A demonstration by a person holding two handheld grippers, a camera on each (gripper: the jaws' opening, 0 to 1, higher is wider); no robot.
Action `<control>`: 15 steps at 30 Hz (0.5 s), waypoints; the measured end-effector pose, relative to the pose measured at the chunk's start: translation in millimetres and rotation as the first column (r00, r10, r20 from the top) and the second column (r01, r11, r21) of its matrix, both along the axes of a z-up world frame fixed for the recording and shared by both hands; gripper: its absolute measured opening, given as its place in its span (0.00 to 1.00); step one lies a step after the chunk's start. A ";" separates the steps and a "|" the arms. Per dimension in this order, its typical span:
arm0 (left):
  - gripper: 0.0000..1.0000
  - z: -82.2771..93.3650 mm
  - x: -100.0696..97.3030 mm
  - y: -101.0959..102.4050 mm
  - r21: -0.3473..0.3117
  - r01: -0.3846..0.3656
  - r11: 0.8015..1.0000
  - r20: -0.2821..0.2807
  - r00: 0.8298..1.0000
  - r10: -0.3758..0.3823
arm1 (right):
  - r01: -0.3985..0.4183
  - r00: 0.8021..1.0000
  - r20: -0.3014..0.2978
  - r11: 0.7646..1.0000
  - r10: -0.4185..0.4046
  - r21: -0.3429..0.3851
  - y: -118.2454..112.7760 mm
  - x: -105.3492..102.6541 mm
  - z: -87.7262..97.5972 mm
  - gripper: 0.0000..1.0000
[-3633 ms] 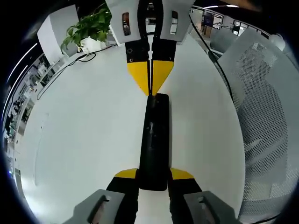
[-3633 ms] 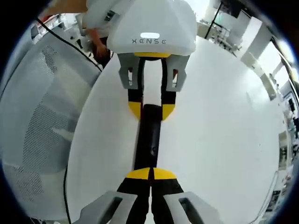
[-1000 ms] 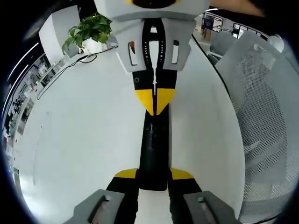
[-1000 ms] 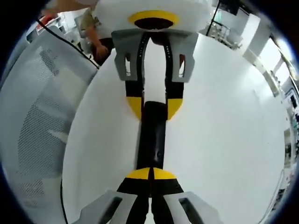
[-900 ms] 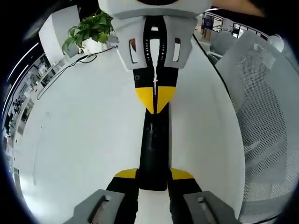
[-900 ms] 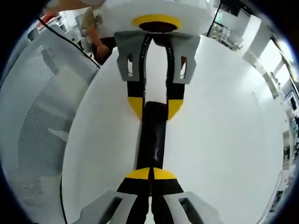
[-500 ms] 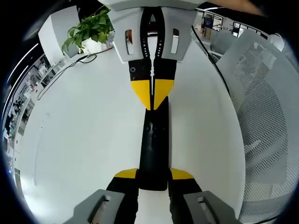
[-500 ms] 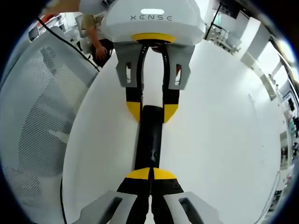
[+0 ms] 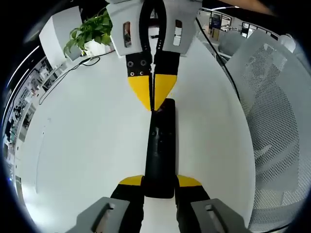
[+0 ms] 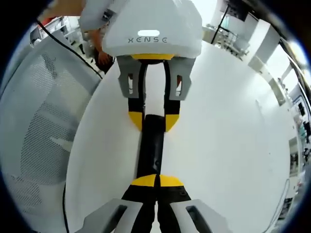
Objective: Press the specified remote control buttons in sequence, fully releasing each button before pressing the next.
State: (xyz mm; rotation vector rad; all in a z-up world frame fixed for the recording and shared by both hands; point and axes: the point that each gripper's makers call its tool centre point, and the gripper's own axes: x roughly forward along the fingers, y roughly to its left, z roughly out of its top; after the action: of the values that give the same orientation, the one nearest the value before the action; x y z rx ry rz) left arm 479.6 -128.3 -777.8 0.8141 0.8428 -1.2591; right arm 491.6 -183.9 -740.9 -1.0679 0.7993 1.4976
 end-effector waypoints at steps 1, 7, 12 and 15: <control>0.23 0.0 0.0 0.0 0.000 0.000 1.000 0.000 1.000 0.000 | 0.000 1.000 0.002 1.000 0.000 0.002 1.1 1.0 0.7 0.00; 0.23 0.2 0.1 -0.2 -0.002 0.000 1.000 0.002 1.000 0.000 | -0.003 1.000 -0.001 1.000 0.003 0.007 6.5 4.3 1.3 0.00; 0.23 0.3 -0.1 -0.3 -0.005 -0.001 1.000 0.004 1.000 0.001 | -0.011 1.000 -0.010 1.000 0.011 0.005 11.0 4.8 -2.8 0.00; 0.23 0.4 -0.2 -0.5 -0.005 -0.001 1.000 0.008 1.000 0.001 | -0.016 1.000 -0.019 1.000 0.016 0.004 14.1 3.3 -6.8 0.00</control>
State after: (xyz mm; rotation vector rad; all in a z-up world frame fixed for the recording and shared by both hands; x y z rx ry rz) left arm 479.3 -128.8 -777.4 0.8136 0.8330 -1.2561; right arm 494.9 -169.8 -747.7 -1.0603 0.8028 1.5241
